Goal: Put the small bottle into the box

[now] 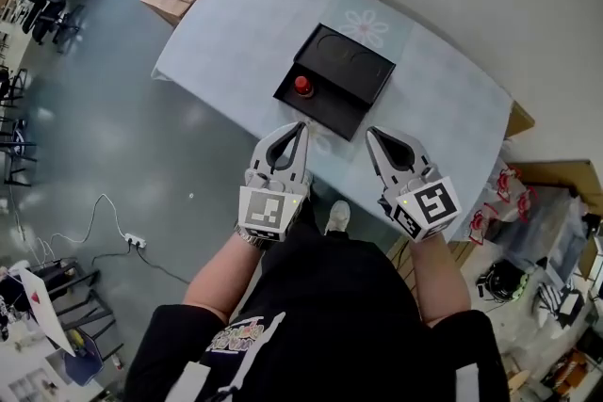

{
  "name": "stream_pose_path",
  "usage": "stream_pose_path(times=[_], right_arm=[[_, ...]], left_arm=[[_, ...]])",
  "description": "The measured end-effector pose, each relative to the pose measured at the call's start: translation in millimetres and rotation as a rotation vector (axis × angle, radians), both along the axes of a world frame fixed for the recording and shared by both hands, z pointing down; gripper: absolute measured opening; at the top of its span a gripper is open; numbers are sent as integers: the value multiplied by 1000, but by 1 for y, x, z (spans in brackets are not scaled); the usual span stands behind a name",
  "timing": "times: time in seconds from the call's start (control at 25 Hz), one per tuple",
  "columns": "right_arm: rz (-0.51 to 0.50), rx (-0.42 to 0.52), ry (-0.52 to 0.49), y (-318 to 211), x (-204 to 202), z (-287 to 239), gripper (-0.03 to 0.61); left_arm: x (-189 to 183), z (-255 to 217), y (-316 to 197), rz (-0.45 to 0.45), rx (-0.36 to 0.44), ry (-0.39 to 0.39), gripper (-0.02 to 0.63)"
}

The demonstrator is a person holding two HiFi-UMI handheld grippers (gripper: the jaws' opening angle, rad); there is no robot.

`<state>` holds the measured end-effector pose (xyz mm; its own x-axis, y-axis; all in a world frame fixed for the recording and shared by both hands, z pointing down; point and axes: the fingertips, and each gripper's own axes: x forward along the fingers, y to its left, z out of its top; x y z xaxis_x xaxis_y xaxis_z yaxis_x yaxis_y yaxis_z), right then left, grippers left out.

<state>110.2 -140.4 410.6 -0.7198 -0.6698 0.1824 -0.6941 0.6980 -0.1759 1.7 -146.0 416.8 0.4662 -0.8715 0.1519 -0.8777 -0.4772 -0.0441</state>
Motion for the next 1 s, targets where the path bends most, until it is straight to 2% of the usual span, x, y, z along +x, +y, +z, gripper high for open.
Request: stream_pose_path(times=[0.4, 0.56, 1.0], right_arm=[[-45, 0, -38, 34, -14, -10, 8], [-55, -12, -34, 47, -32, -6, 8], [39, -16, 2, 88, -87, -14, 8]], left_arm=[[3, -18, 59, 40, -29, -32, 8], [-6, -12, 76, 66, -64, -11, 8], [-56, -22, 106, 175, -49, 32, 8]])
